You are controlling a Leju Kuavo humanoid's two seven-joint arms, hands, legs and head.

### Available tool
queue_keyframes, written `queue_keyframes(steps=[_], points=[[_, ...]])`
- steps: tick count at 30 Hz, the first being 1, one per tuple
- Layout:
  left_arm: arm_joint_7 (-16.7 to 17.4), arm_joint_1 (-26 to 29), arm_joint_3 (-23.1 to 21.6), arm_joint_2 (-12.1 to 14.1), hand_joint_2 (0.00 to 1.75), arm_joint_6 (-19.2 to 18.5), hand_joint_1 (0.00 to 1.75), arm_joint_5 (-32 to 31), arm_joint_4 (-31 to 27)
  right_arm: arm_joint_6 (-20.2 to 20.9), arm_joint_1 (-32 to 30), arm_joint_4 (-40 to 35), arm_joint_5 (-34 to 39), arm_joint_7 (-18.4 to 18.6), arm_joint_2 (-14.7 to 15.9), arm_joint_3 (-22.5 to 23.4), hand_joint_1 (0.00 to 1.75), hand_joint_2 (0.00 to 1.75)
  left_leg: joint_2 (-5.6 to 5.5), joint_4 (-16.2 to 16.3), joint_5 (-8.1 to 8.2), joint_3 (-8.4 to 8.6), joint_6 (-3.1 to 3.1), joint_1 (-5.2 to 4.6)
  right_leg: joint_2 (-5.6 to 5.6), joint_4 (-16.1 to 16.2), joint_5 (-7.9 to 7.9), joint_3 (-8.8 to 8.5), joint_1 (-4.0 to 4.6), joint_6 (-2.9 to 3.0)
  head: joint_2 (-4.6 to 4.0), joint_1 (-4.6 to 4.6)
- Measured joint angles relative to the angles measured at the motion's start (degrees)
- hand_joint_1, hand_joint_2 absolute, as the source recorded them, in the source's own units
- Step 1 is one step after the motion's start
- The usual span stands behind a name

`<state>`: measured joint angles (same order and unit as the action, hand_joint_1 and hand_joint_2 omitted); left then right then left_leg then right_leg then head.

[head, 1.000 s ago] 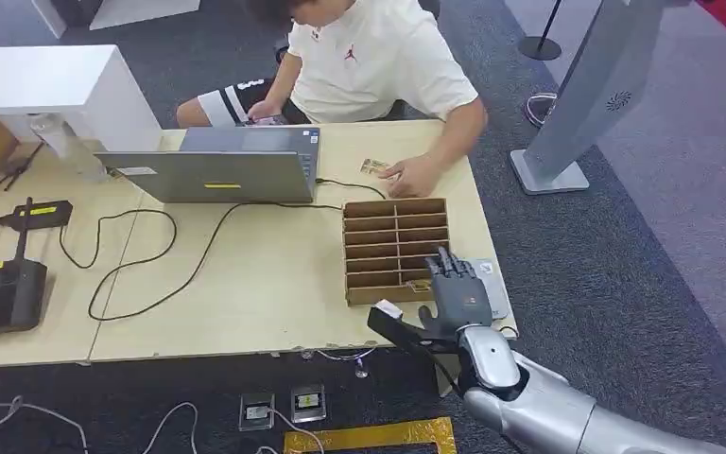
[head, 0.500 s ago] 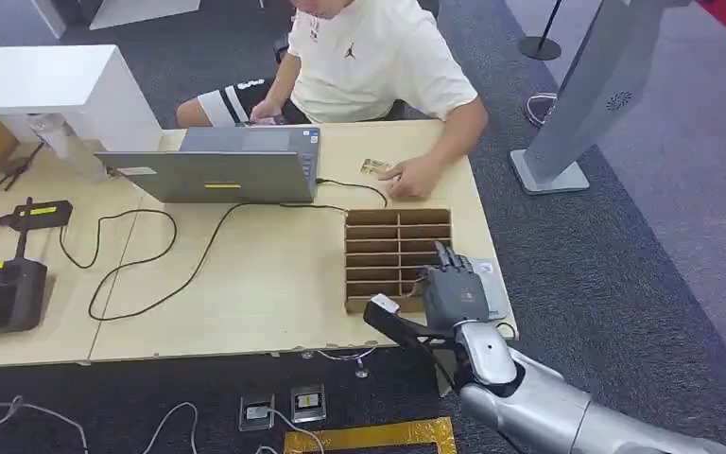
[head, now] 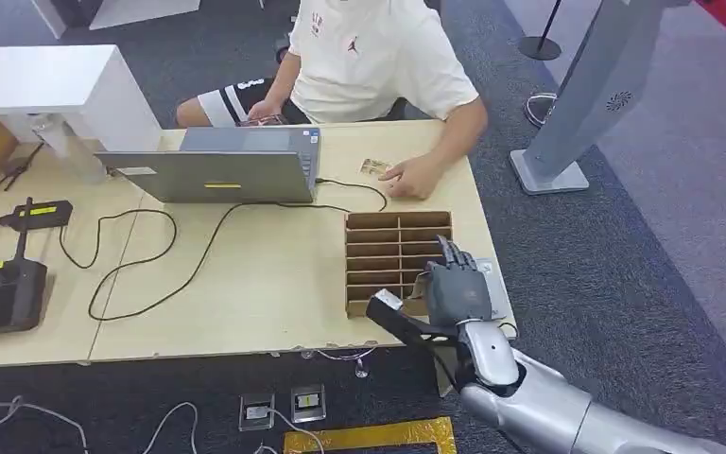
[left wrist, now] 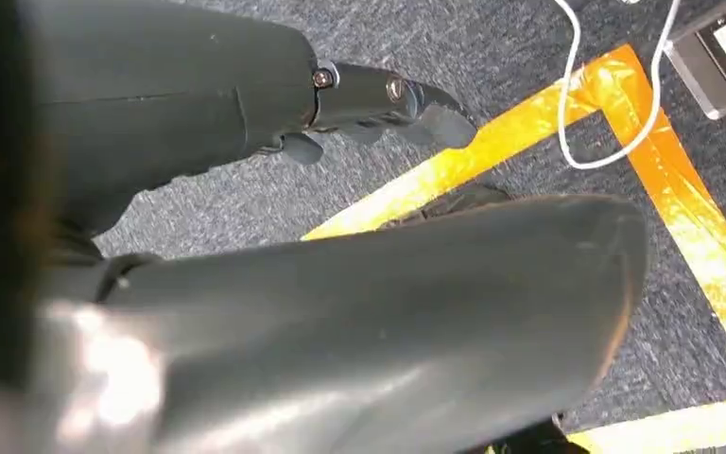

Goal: Pass the card to the sensor for recognition and then transmit it.

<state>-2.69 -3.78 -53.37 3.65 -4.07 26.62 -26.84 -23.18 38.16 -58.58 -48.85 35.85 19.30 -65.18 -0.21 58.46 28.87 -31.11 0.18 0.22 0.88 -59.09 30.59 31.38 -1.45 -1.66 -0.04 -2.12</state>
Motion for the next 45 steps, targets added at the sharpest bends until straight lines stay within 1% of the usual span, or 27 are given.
queue_keyframes(steps=[3, 7, 9, 13, 16, 21, 24, 27, 31, 38, 40, 45], points=[[-0.1, 0.0, 0.0, -0.1, 0.00, 0.0, 0.00, -0.2, 0.2, -2.4, 1.2, -0.2, -0.9, 0.1, 0.0, 0.9, 1.75, 1.75, 0.01, 0.0, 0.00, 0.00, 0.00, 0.00, -0.01, 0.0, 0.00, 0.00, 0.00, 0.00, 0.00, 0.00], [-0.8, 0.0, 0.0, -0.1, 0.00, 0.0, 0.00, -1.4, 0.4, -4.6, 4.0, -2.4, -2.8, 0.3, 0.5, 2.9, 1.75, 1.75, 0.01, 0.0, -0.03, 0.01, -0.04, 0.00, -0.01, 0.0, -0.04, 0.02, 0.00, 0.06, 0.00, 0.02], [-1.1, 0.0, 0.1, -0.2, 0.00, 0.0, 0.00, -2.3, 0.5, -4.9, 5.9, -4.1, -3.6, 0.5, 1.1, 4.1, 1.75, 1.75, 0.01, 0.0, -0.04, 0.02, -0.05, 0.00, -0.01, 0.0, -0.04, 0.02, 0.00, 0.06, 0.00, 0.02], [-1.1, 0.0, 0.3, -0.4, 0.00, 0.0, 0.00, -3.3, 0.7, -4.2, 8.4, -7.8, -4.6, 0.7, 2.4, 6.1, 1.75, 1.75, 0.01, 0.0, -0.04, 0.02, -0.05, 0.00, -0.01, 0.0, -0.04, 0.01, 0.00, 0.06, 0.00, 0.00], [-0.8, 0.0, 0.2, -0.5, 0.00, 0.0, 0.00, -3.6, 0.9, -2.3, 10.3, -9.9, -5.1, 0.8, 3.3, 6.9, 1.75, 1.75, 0.01, 0.0, -0.04, 0.01, -0.05, 0.00, -0.02, 0.0, -0.04, 0.02, 0.00, 0.06, 0.00, 0.00], [0.1, -0.2, 0.0, -0.4, 0.00, 0.0, 0.00, -2.9, 0.9, 2.6, 12.3, -11.5, -4.9, 0.8, 3.7, 7.4, 1.75, 1.75, 0.01, 0.0, -0.04, 0.00, -0.05, 0.00, -0.01, 0.0, -0.04, 0.01, 0.00, 0.06, 0.00, 0.00], [1.1, -0.7, -1.1, -0.4, 0.00, 0.0, 0.00, -1.7, 0.9, 7.7, 14.1, -11.5, -2.8, 0.7, 3.5, 6.6, 1.75, 1.75, -0.01, 0.0, -0.04, -0.02, -0.05, 0.01, 0.01, 0.0, -0.04, 0.00, 0.01, 0.06, 0.00, 0.02], [1.1, -0.9, -1.4, -0.4, 0.00, 0.0, 0.00, -0.5, 0.9, 11.1, 15.2, -11.0, -1.9, 0.5, 2.7, 5.4, 1.75, 1.75, 0.00, 0.0, -0.04, -0.04, -0.06, 0.03, 0.00, 0.0, -0.04, 0.01, 0.03, 0.06, 0.00, 0.02], [1.1, -1.6, -2.3, -0.3, 0.00, 0.0, 0.00, 0.3, 0.9, 14.0, 17.5, -7.0, -1.5, 0.0, -0.1, 2.4, 1.75, 1.75, -0.05, 0.0, -0.06, -0.05, -0.08, 0.05, 0.03, 0.0, -0.04, 0.02, 0.05, 0.06, 0.00, 0.04], [1.1, -1.9, -3.1, -0.2, 0.00, 0.0, 0.00, 0.7, 1.0, 14.8, 19.9, -1.2, -2.8, -0.2, -3.3, -1.4, 1.75, 1.75, -0.06, 0.0, -0.06, -0.07, -0.08, 0.05, 0.02, 0.0, -0.04, 0.02, 0.05, 0.06, 0.00, 0.02], [1.1, -2.0, -3.6, -0.2, 0.00, 0.0, 0.00, 0.9, 1.0, 14.6, 20.9, 1.8, -3.5, -0.1, -4.7, -2.6, 1.75, 1.75, -0.06, 0.0, -0.06, -0.06, -0.08, 0.05, 0.02, 0.0, -0.04, 0.02, 0.05, 0.06, 0.00, 0.04], [1.1, -2.0, -3.8, -0.2, 0.00, 0.0, 0.00, 1.0, 1.2, 14.0, 22.0, 5.6, -4.0, 0.0, -6.2, -4.2, 1.75, 1.75, -0.11, 0.0, -0.07, -0.05, -0.10, 0.05, 0.05, 0.0, -0.04, 0.02, 0.05, 0.06, 0.00, 0.04]])
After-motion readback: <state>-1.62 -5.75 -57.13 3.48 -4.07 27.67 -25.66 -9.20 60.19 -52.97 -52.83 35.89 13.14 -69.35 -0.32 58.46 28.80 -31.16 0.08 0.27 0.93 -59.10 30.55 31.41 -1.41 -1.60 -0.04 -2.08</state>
